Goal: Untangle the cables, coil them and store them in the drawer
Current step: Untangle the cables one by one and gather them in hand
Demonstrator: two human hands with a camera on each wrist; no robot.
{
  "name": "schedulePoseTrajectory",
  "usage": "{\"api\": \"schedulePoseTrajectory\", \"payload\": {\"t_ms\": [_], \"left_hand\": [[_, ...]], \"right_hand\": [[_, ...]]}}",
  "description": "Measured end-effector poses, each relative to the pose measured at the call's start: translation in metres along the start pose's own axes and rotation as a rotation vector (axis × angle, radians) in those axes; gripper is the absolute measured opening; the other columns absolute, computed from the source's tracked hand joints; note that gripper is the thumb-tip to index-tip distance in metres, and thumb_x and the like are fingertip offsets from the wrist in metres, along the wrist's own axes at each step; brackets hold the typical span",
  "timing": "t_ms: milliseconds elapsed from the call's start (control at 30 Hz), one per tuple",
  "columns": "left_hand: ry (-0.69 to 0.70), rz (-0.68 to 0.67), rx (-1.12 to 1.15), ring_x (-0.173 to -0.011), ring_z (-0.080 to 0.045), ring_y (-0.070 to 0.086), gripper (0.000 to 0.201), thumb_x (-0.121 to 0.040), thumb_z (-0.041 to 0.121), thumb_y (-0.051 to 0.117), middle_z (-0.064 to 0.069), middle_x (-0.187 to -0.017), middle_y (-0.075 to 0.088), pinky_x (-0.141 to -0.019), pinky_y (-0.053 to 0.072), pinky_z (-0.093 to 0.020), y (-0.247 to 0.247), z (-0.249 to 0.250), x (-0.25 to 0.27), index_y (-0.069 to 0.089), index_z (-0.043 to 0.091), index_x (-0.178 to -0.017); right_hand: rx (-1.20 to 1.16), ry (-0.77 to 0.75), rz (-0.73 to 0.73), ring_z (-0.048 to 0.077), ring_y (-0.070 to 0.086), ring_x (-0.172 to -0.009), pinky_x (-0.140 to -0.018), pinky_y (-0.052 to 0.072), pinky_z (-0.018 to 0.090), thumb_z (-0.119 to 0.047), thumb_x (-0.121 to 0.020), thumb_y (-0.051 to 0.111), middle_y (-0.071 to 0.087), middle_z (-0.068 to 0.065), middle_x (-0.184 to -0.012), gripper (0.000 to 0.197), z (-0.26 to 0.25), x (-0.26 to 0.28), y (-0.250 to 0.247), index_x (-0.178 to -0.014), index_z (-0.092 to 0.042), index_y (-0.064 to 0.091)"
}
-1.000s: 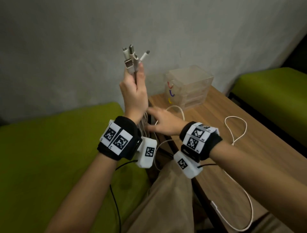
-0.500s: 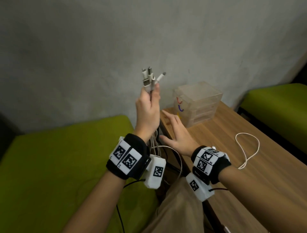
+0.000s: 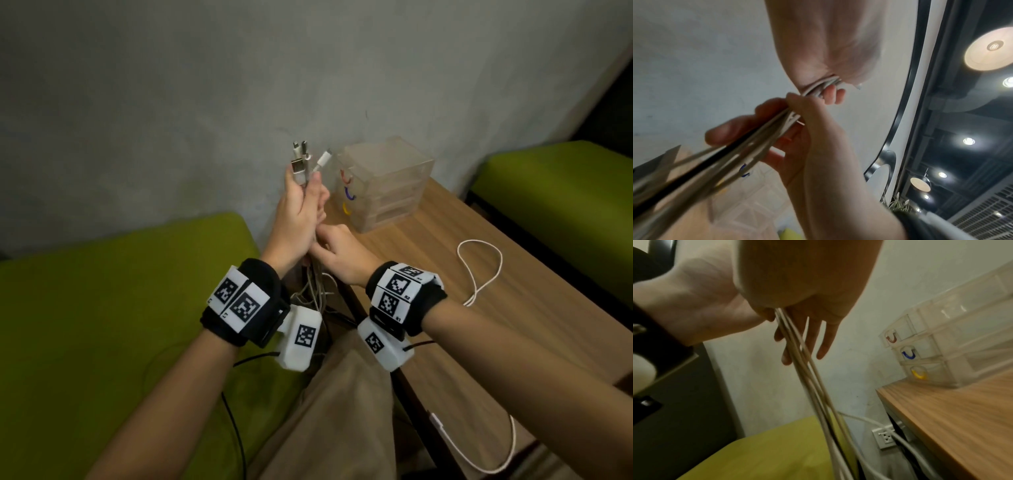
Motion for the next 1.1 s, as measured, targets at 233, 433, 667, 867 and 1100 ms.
{"api": "schedulePoseTrajectory", "payload": {"t_ms": [233, 433, 667, 867, 1100], "left_hand": [[-0.081, -0.025, -0.012, -0.047, 0.0, 0.035, 0.016, -0.099, 0.015, 0.032, 0.003, -0.065, 0.034, -0.048, 0.03, -0.018, 0.015, -0.021, 0.002, 0.041, 0.008, -0.11], [-0.115, -0.139, -0.065, -0.054, -0.005, 0.039, 0.02, -0.099, 0.02, 0.033, 0.005, -0.062, 0.038, -0.058, 0.034, -0.026, 0.058, -0.034, 0.017, 0.043, 0.021, -0.081], [-0.151, -0.165, -0.016, -0.058, -0.009, 0.045, 0.018, -0.098, 0.023, 0.035, 0.004, -0.063, 0.041, -0.059, 0.038, -0.017, 0.089, -0.04, 0.029, 0.047, 0.017, -0.087], [-0.242, -0.109, -0.069, -0.072, -0.009, 0.051, 0.022, -0.097, 0.034, 0.036, 0.008, -0.074, 0.048, -0.076, 0.046, -0.03, 0.1, -0.037, 0.02, 0.047, 0.016, -0.102], [-0.175, -0.112, -0.04, -0.085, -0.012, 0.062, 0.047, -0.084, 0.054, 0.049, 0.004, -0.086, 0.062, -0.08, 0.048, -0.029, 0.115, -0.028, 0.014, 0.053, 0.01, -0.102]], "right_hand": [[0.493, 0.467, -0.381, 0.028, 0.056, -0.106, -0.089, 0.049, 0.04, -0.019, -0.083, 0.057, 0.056, 0.011, -0.121, 0.045, 0.076, 0.021, -0.037, -0.127, -0.013, 0.047], [0.563, 0.955, -0.191, 0.033, 0.059, -0.102, -0.077, 0.046, 0.035, -0.036, -0.084, 0.061, 0.061, 0.013, -0.111, 0.038, 0.141, 0.08, -0.052, -0.106, -0.005, 0.058], [0.523, 0.884, -0.005, 0.035, 0.058, -0.103, -0.08, 0.045, 0.038, -0.017, -0.092, 0.041, 0.06, 0.018, -0.112, 0.02, 0.141, 0.101, -0.049, -0.105, -0.006, 0.052], [0.289, 0.336, 0.606, 0.004, 0.053, -0.064, -0.06, 0.044, 0.018, -0.016, -0.094, 0.049, 0.058, -0.004, -0.081, 0.005, 0.082, 0.079, -0.072, -0.091, -0.012, 0.049], [0.272, 0.064, 0.682, 0.019, 0.055, -0.056, -0.052, 0.048, 0.039, -0.012, -0.091, 0.051, 0.058, 0.004, -0.071, 0.009, 0.052, 0.077, -0.057, -0.089, -0.004, 0.049]]}}
Point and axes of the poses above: each hand's wrist, its own x-axis away from the middle knuckle, its own y-axis out of the palm, z = x × y, the point moved 1 cm from there along -x, towards the middle knuckle
